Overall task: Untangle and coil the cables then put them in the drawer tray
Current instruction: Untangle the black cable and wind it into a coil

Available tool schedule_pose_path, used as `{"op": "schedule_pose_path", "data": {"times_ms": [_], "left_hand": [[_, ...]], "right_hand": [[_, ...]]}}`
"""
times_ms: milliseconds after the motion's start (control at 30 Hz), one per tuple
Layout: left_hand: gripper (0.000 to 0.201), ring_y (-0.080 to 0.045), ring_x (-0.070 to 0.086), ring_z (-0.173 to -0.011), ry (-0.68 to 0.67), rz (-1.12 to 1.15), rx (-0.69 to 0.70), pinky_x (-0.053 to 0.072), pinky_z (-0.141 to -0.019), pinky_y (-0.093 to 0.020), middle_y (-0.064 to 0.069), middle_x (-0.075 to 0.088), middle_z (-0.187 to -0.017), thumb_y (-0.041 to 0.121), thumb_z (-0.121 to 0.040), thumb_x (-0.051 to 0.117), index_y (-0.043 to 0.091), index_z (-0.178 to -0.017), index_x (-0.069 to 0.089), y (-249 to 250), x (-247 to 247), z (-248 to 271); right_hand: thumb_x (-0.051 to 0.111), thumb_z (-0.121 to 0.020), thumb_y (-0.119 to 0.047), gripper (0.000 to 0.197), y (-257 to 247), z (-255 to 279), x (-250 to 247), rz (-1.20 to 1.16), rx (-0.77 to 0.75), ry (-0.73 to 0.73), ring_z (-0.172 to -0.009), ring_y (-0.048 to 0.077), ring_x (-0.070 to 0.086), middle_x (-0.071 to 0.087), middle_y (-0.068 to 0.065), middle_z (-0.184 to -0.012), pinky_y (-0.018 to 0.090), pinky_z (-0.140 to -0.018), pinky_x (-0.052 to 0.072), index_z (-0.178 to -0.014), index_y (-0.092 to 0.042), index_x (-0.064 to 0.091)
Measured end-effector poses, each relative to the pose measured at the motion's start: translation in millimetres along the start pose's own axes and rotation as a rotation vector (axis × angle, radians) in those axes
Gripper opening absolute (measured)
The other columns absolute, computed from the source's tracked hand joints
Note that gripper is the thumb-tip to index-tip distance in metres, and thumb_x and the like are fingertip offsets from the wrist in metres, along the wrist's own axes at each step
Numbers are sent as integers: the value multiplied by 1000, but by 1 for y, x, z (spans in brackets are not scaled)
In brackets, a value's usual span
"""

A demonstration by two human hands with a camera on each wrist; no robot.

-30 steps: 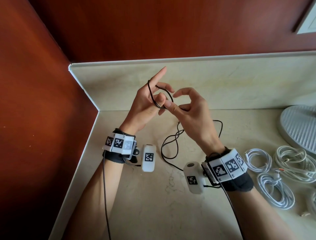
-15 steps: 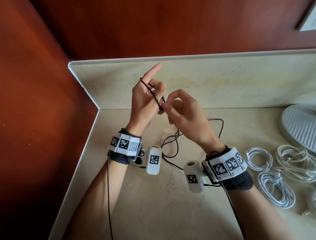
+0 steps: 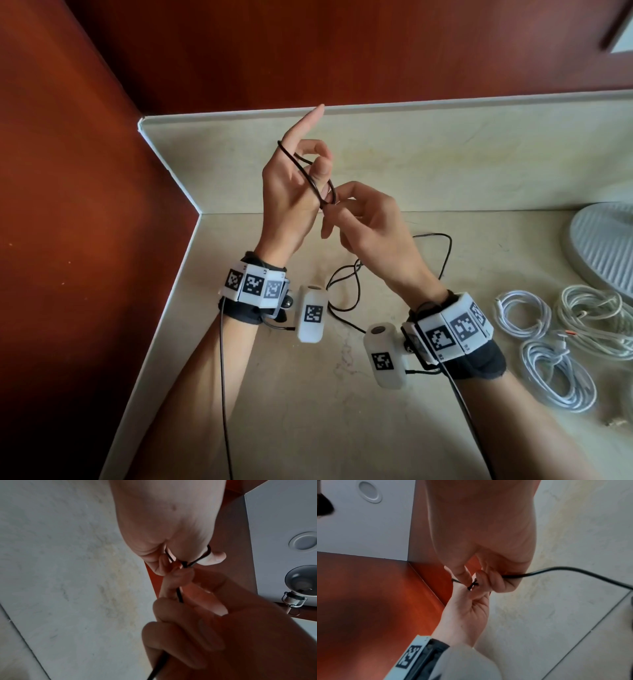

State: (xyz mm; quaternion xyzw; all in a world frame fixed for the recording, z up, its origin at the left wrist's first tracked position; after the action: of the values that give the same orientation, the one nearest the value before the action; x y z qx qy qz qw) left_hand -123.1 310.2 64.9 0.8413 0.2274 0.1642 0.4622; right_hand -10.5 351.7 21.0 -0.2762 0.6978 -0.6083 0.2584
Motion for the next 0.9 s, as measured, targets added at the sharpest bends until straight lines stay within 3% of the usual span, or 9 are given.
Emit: {"op": "schedule_pose_path", "data": {"times_ms": [133,200,267,367,433,600,667,767,900], "left_hand": [[97,-16,48,-49,-40,-6,49,43,-49,-23,-17,58,-100,68,-84,61,2,-153,42,9,8,3],[92,-31,46,-47,-30,-59,99,40,-44,-31,-22,58,-102,65,-87,61,1,-151,44,14,11,5],[76,-34,39,-47,6,-116,137,36,-45,-35,-24,56,-101,50,-96,64,-2,-149,47,13,11,6],[55,-20,37,-49,93,-191,153,36,-49,-27,-23,54,-97,20,-98,62,-3,-146,51,8,5,6],[47,-28,42,-46,136,-228,144,39,-44,-32,-20,56,-97,10,-100,59,0,-145,53,5,2,7],[45,-34,40,-47,70,-232,104,38,-44,-48,-25,55,-95,9,-106,50,0,-150,45,7,8,8],[45,-35,41,-50,39,-222,73,39,-45,-49,-26,55,-94,9,-108,47,0,-152,43,5,9,7],[45,-35,41,-50,-7,-250,8,40,-44,-38,-23,58,-94,18,-111,38,4,-154,41,-3,7,3],[44,-19,44,-47,-58,-237,-142,37,-43,-23,-22,59,-94,26,-114,31,10,-152,48,-20,2,0]], "right_hand": [[56,-88,-20,9,2,0,-1,-47,59,68,-52,18,35,65,6,-63,26,-48,28,-83,-14,59],[57,-89,-25,15,6,-1,-3,-62,128,91,-51,19,33,66,8,-63,26,-47,27,-80,-13,58],[56,-94,-16,14,9,-2,-4,-55,191,77,-50,20,33,70,12,-67,27,-47,26,-82,-8,57],[49,-94,-1,13,8,-2,-2,-64,213,51,-51,20,31,68,12,-65,27,-47,24,-84,-6,55],[48,-94,-1,17,6,-2,-4,-65,186,61,-48,20,30,62,7,-61,23,-46,24,-83,-11,55],[52,-96,-6,12,2,-3,-7,8,107,55,-59,26,31,64,-1,-62,32,-50,25,-91,-16,58],[51,-96,-3,15,1,-3,-8,21,96,55,-58,25,33,66,0,-62,30,-49,27,-91,-15,57],[49,-95,1,17,0,-3,-12,43,93,67,-56,22,36,70,2,-66,27,-47,30,-90,-13,57],[49,-93,5,21,2,-4,-17,96,78,74,-51,16,41,75,4,-72,29,-49,33,-88,-15,57]]}}
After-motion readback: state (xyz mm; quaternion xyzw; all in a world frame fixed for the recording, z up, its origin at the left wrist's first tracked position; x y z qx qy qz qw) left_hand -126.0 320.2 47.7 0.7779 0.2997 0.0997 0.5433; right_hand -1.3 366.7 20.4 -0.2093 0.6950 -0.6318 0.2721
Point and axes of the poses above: each hand's wrist, its own z-axis away from the middle knuckle, its own x-axis out of the palm, y = z × x, the point moved 8 cm from there along -z, towards the middle knuckle
